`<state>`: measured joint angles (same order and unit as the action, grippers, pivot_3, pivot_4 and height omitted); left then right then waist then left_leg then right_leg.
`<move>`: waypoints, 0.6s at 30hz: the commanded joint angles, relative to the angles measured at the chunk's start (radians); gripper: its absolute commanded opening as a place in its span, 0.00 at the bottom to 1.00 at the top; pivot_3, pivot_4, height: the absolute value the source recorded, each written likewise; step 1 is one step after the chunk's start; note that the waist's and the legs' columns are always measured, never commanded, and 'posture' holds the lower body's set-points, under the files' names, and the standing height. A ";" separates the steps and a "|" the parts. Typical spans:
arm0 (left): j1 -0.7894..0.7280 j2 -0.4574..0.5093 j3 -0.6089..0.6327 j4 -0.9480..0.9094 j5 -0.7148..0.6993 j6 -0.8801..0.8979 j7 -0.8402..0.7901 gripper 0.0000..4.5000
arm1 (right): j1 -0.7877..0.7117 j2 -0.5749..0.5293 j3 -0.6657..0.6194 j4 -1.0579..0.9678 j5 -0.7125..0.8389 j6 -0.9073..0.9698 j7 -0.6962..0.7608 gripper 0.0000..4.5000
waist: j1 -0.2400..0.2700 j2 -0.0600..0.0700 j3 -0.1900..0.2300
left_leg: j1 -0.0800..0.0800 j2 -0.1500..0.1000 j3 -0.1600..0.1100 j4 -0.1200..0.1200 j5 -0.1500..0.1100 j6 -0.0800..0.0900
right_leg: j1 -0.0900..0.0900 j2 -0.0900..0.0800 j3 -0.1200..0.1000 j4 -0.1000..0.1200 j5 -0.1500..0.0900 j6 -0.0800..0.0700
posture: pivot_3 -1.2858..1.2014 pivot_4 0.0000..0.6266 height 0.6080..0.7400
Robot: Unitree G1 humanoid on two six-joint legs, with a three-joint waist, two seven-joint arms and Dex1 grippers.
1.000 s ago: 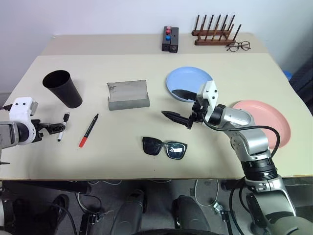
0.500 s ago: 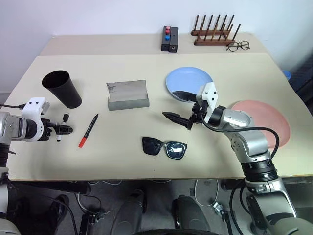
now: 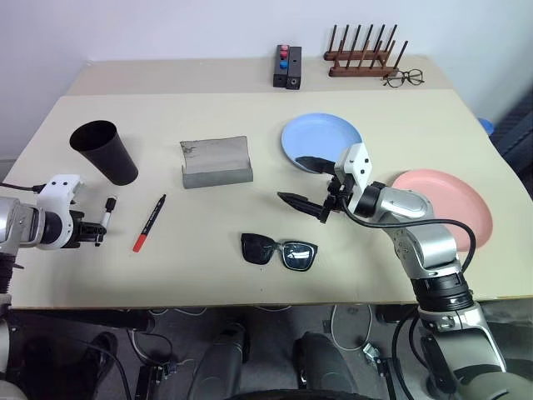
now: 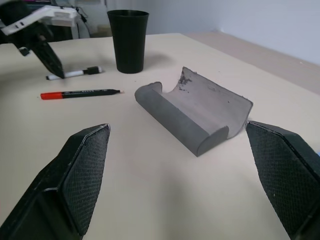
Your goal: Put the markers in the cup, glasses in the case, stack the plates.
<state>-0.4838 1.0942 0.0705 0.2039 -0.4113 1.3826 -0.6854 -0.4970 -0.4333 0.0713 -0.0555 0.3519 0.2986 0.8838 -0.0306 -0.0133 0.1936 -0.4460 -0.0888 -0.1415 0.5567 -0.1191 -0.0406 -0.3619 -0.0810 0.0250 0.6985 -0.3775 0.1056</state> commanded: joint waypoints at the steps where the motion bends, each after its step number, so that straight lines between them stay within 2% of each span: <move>1: 0.066 0.072 0.095 -0.102 -0.033 0.077 -0.018 0.01 | -0.013 -0.002 -0.005 -0.019 -0.001 -0.023 0.003 0.99 | -0.007 0.000 0.000 | 0.000 0.000 0.000 0.000 0.000 0.000 | 0.000 0.000 0.000 0.000 0.000 0.000 | 0.52 0.24 0.98; 4: 0.161 0.111 0.143 -0.184 -0.057 0.112 -0.035 0.01 | -0.013 0.000 -0.003 -0.011 -0.006 -0.031 0.007 0.99 | -0.013 0.000 0.000 | 0.000 0.000 0.000 0.000 0.000 0.000 | 0.000 0.000 0.000 0.000 0.000 0.000 | 0.52 0.24 0.98; 7: 0.275 0.149 0.161 -0.242 -0.055 0.064 -0.056 0.01 | -0.017 0.004 0.000 0.002 -0.013 -0.040 0.010 0.99 | -0.015 0.000 0.000 | 0.000 0.000 0.000 0.000 0.000 0.000 | 0.000 -0.001 0.001 0.000 0.000 0.000 | 0.52 0.24 0.98; 9: 0.302 0.116 0.179 -0.221 -0.020 -0.001 -0.016 0.01 | -0.020 0.009 0.006 0.011 -0.013 -0.044 0.016 0.99 | -0.013 0.000 0.000 | 0.001 0.000 0.000 -0.001 0.000 0.000 | 0.000 -0.001 0.001 0.000 0.000 0.000 | 0.52 0.24 0.98; 13: 0.324 0.090 0.203 -0.231 -0.025 -0.013 0.000 0.01 | -0.027 0.013 0.011 0.014 -0.017 -0.047 0.022 0.99 | -0.008 0.000 0.000 | 0.001 0.000 0.000 0.000 0.000 0.000 | 0.000 -0.001 0.001 0.000 0.000 -0.001 | 0.52 0.24 0.98; 18: 0.339 0.089 0.213 -0.233 -0.027 -0.016 0.006 0.47 | -0.019 0.006 0.014 -0.003 -0.019 -0.033 0.023 0.99 | -0.009 0.000 0.000 | 0.001 0.000 0.000 0.000 0.000 0.000 | 0.000 -0.001 0.001 0.000 0.000 -0.001 | 0.52 0.24 0.98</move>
<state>-0.1430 1.1767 0.2476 -0.0187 -0.4450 1.3705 -0.6835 -0.4995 -0.4232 0.0932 -0.0246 0.3277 0.2766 0.9075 -0.0396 -0.0136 0.1936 -0.4454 -0.0889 -0.1415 0.5563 -0.1194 -0.0409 -0.3620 -0.0823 0.0258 0.6981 -0.3775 0.1048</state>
